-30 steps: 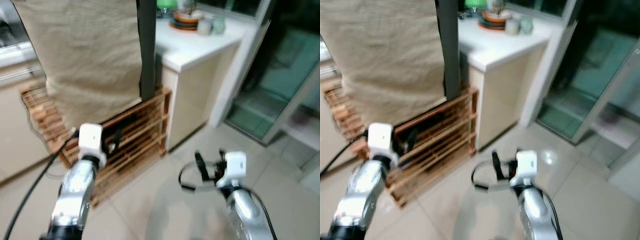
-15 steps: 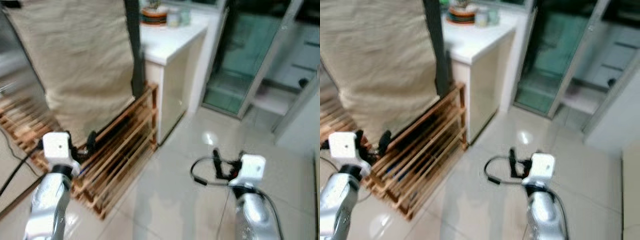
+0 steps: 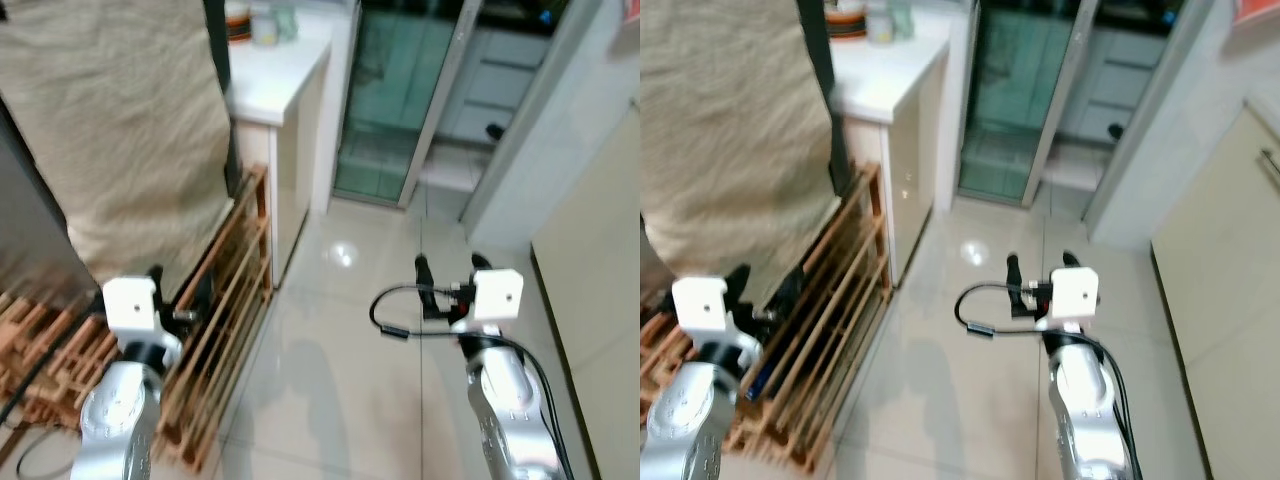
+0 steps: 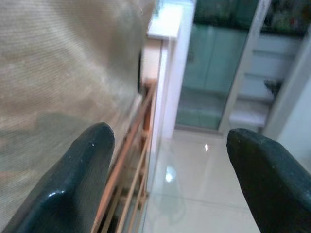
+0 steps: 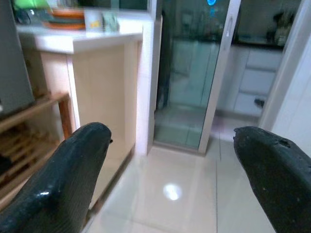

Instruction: Restocking fridge

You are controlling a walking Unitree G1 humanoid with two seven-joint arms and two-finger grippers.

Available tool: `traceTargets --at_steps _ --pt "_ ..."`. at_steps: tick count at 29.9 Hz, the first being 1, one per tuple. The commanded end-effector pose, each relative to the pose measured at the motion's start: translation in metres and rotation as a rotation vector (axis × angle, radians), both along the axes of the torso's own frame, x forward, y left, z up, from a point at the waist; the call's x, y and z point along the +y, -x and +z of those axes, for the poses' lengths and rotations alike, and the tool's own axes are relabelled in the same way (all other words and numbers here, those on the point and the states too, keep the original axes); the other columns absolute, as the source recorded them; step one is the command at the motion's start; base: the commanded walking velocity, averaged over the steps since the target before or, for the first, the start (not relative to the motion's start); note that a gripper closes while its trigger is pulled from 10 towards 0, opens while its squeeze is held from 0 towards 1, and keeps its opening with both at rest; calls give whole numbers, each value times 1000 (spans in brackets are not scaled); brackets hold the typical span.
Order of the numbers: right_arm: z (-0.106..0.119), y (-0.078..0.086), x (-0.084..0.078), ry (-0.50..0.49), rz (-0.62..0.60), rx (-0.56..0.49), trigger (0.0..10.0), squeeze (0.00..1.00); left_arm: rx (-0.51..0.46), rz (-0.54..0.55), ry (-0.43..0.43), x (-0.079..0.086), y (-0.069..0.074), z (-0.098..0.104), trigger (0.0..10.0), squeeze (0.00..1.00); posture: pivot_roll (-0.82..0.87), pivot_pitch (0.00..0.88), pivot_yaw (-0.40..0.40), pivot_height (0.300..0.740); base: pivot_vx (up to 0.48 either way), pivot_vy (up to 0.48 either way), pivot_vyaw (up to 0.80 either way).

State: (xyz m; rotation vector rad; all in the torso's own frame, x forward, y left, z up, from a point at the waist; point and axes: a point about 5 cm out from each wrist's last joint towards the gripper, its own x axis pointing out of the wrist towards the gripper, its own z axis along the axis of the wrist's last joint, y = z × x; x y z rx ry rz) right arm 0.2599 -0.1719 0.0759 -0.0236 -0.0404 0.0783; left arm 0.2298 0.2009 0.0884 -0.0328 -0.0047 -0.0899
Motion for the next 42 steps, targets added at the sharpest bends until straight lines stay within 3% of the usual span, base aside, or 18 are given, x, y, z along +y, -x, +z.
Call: traceTargets --at_steps 1,7,11,14,20,23,25,27,30,34,38,42 --pt "-5 -5 2 -7 31 40 10000 0 -51 -1 -52 0 5 8 10000 0 12 0 -56 740 0 472 0" --pt "-6 -9 4 7 72 52 10000 0 -75 22 -55 0 6 12 10000 0 26 0 -80 740 0 237 0" --pt "-1 -17 -3 -32 47 50 10000 0 -58 112 -18 -3 -9 17 10000 0 42 0 -108 740 0 0 0" --pt "6 -18 -7 6 55 9 10000 0 -111 117 -8 -12 -18 32 10000 0 36 0 -106 740 0 0 0" --pt "11 -20 1 15 85 -20 10000 0 -177 77 40 -22 -24 50 10000 0 26 0 -99 740 0 0 0" --pt "8 -21 3 -6 76 -4 10000 0 -180 81 32 -20 -25 53 10000 0 40 0 -123 740 0 0 0" --pt "7 -22 10 -16 113 8 10000 0 -218 22 -27 -18 -26 66 10000 0 65 0 -141 740 0 0 0" --pt "2 -25 14 -3 156 31 10000 0 -207 -85 -79 -11 -32 77 10000 0 80 0 -151 740 0 0 0" --pt "1 -29 15 -4 162 39 10000 0 -213 -97 -92 5 -38 92 10000 0 82 0 -141 740 0 0 0" --pt "2 -30 21 -14 174 33 10000 0 -214 -153 -118 10 -40 104 10000 0 84 0 -117 740 0 0 0" --pt "-6 -25 26 -24 189 53 10000 0 -102 -233 -173 32 -30 93 10000 0 73 0 -94 740 0 0 0" --pt "-14 -22 32 -37 190 71 10000 0 32 -260 -254 72 -13 73 10000 0 78 0 -75 740 0 0 0"
